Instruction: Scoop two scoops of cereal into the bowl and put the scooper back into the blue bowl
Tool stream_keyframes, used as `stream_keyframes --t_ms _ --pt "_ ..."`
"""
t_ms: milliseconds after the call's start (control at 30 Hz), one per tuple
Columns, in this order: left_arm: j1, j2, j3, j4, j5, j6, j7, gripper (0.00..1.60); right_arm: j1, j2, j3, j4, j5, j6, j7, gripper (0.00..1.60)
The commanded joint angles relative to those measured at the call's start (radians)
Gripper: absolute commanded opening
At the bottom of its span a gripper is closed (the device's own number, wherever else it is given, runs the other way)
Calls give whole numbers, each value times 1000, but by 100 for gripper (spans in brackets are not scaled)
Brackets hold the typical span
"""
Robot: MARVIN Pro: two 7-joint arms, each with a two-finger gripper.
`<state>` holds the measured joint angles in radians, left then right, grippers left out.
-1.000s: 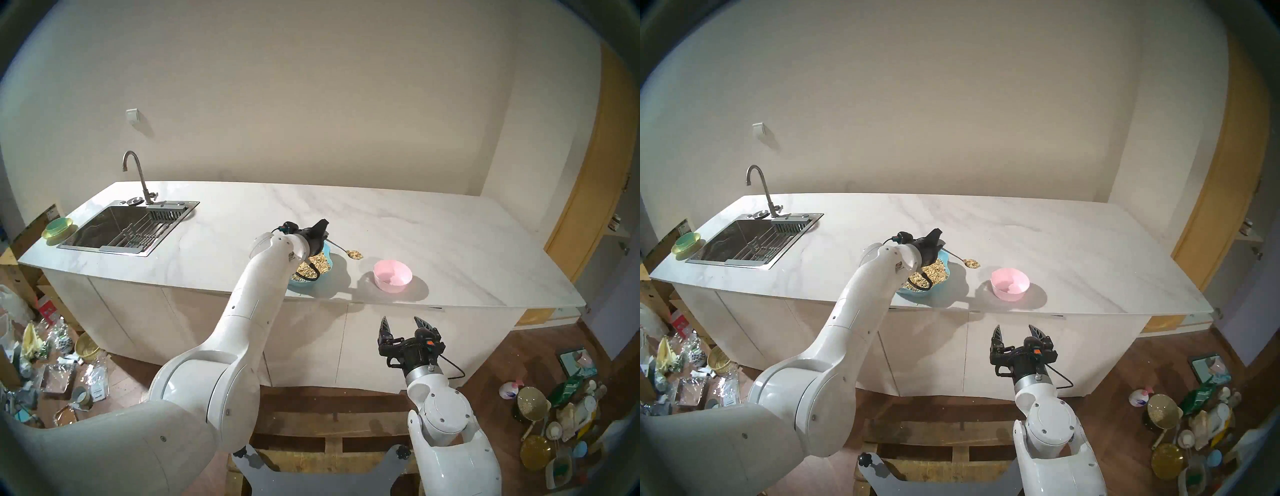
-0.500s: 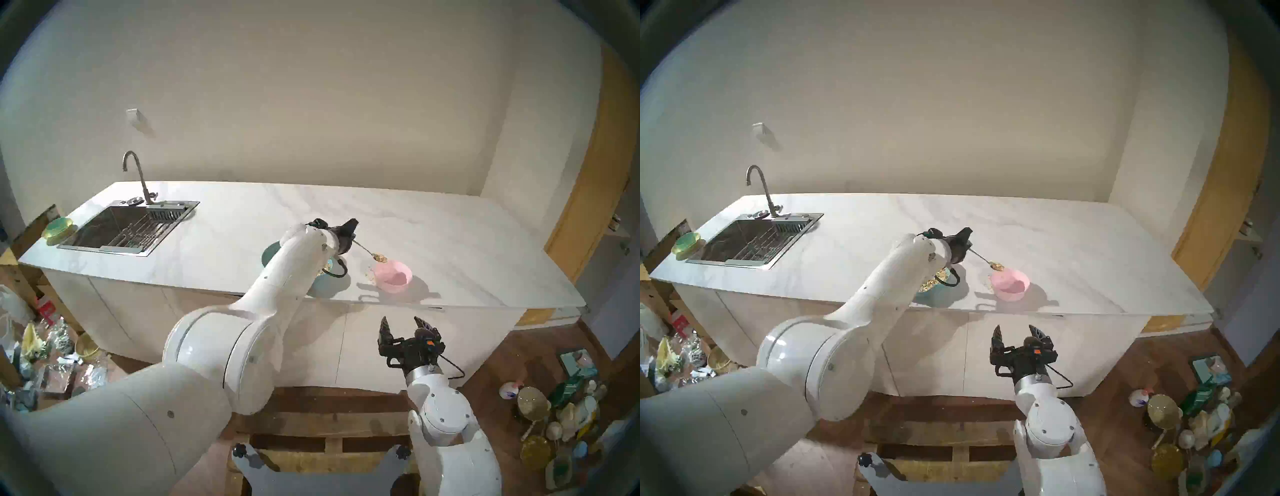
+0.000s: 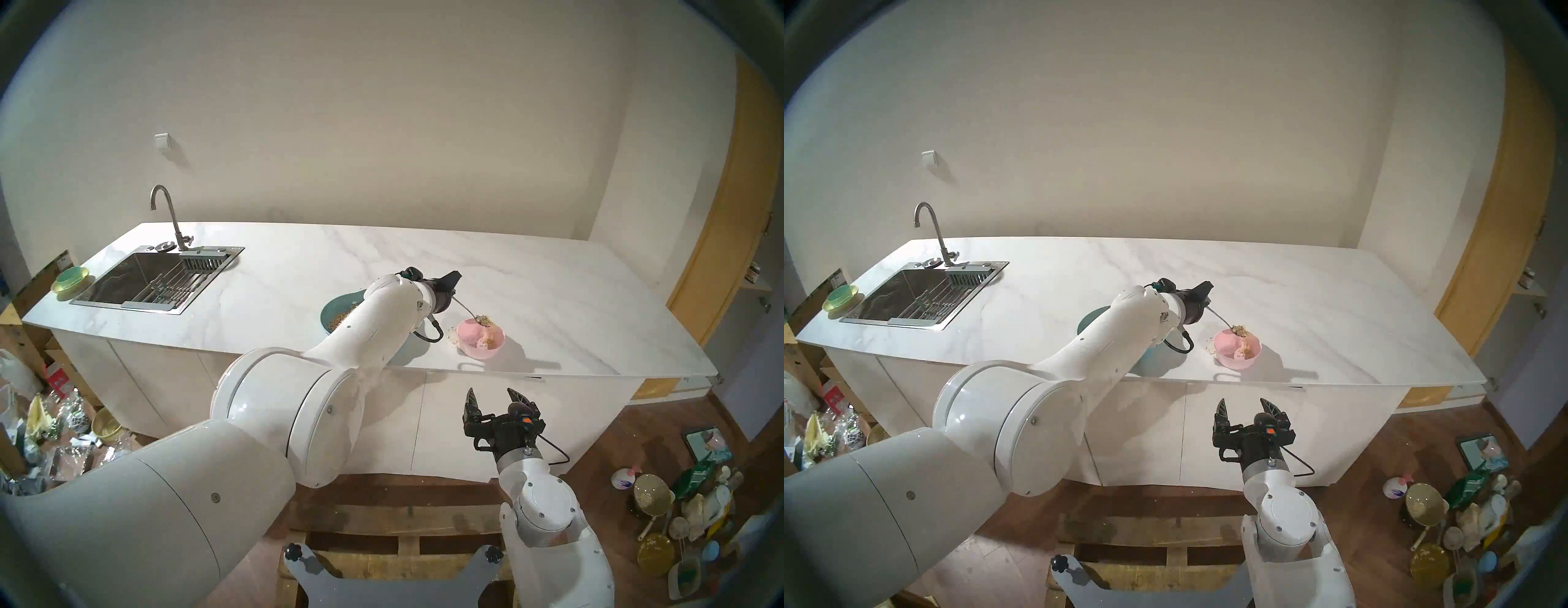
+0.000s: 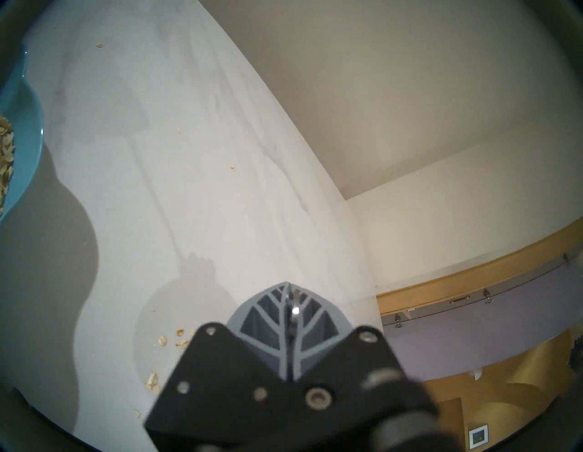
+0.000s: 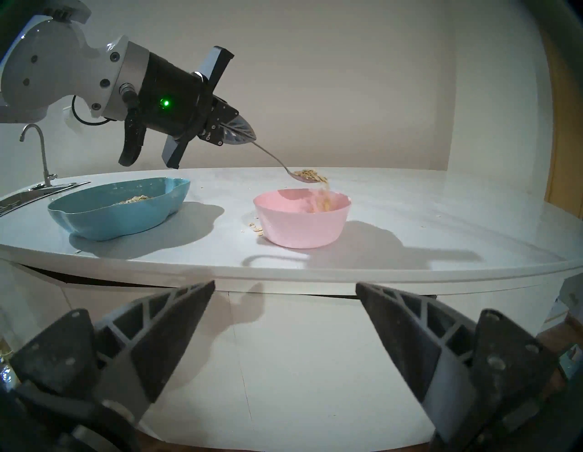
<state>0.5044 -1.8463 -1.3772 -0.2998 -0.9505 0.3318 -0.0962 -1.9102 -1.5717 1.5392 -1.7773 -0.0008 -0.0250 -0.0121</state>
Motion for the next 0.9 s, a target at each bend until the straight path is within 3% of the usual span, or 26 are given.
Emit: stream_keyframes --t_ms 0,300,600,867 --pt "-38 -13 44 -49 31 2 -70 0 6 -3 -1 -24 2 -5 0 160" --pt "3 55 150 -155 45 39 -111 0 5 -3 -1 -25 3 -4 0 160" --pt "161 160 171 -469 33 133 -29 0 4 -3 -1 -27 3 -3 0 160" --pt "173 161 178 -513 37 145 13 0 5 -3 -1 -25 2 -4 0 160"
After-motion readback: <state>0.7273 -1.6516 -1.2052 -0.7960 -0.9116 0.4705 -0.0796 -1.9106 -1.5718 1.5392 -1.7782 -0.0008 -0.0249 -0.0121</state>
